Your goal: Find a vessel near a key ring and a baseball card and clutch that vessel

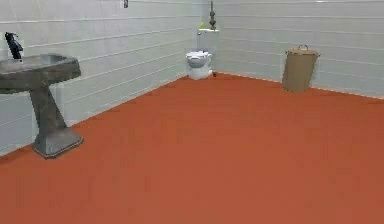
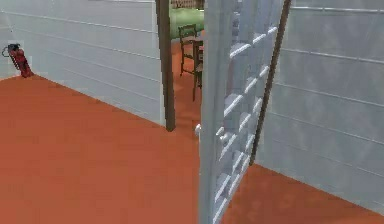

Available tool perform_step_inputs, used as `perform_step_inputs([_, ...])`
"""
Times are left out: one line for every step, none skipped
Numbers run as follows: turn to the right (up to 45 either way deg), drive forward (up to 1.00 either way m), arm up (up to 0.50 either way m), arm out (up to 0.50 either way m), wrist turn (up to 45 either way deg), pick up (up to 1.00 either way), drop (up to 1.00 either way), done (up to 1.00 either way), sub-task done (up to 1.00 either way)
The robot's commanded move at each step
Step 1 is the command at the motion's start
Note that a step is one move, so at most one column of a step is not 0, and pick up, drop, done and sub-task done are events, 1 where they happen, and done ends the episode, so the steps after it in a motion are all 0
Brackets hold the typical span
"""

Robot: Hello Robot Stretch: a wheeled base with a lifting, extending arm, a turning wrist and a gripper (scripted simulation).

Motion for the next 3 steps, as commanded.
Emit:
perform_step_inputs([30.0, 0.00, 0.00, 0.00, 0.0, 0.00, 0.00, 0.00, 0.00])
perform_step_inputs([0.0, 0.50, 0.00, 0.00, 0.0, 0.00, 0.00, 0.00, 0.00])
perform_step_inputs([45.0, 0.00, 0.00, 0.00, 0.0, 0.00, 0.00, 0.00, 0.00])
